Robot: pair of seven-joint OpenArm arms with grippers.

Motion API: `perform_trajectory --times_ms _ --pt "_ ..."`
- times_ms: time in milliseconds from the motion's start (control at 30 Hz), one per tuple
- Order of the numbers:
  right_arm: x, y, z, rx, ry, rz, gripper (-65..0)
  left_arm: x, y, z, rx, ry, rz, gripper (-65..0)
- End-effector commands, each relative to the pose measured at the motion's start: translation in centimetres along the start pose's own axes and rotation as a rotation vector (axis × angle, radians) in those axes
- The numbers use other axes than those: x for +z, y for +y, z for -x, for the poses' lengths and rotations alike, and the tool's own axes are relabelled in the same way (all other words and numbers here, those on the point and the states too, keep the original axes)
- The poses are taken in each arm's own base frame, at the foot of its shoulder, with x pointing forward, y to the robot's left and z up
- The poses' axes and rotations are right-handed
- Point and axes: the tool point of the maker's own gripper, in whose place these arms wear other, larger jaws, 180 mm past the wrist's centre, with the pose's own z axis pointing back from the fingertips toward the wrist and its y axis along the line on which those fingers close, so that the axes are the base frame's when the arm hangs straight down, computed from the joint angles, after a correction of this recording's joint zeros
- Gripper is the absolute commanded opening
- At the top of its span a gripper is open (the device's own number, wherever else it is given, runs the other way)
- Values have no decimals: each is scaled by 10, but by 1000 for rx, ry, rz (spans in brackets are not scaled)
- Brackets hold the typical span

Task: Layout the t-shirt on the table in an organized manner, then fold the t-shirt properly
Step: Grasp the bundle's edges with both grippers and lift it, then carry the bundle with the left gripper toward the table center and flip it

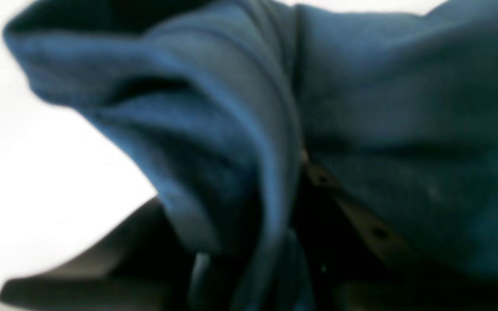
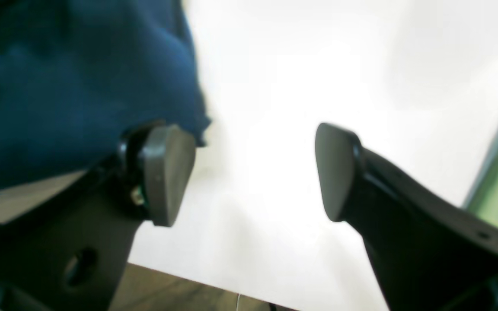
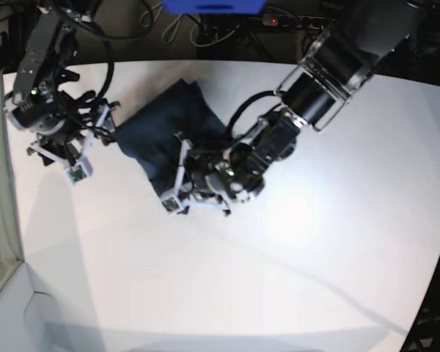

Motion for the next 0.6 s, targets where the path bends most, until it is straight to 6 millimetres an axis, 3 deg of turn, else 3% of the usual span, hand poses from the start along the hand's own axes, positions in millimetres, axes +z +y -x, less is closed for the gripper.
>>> perform_trajectory --times_ms 0,133,367,567 --pt "6 -9 -8 -7 -36 26 -179 -6 -11 36 -67 146 1 -650" --pt "11 -23 4 -49 -18 64 -179 -10 -19 17 -202 79 -29 -650" --pt "14 -28 24 -84 22 80 -179 -12 -21 -10 -356 23 -72 -650" --pt "16 -32 31 -100 33 92 -179 -13 -28 -18 -478 38 -70 -650"
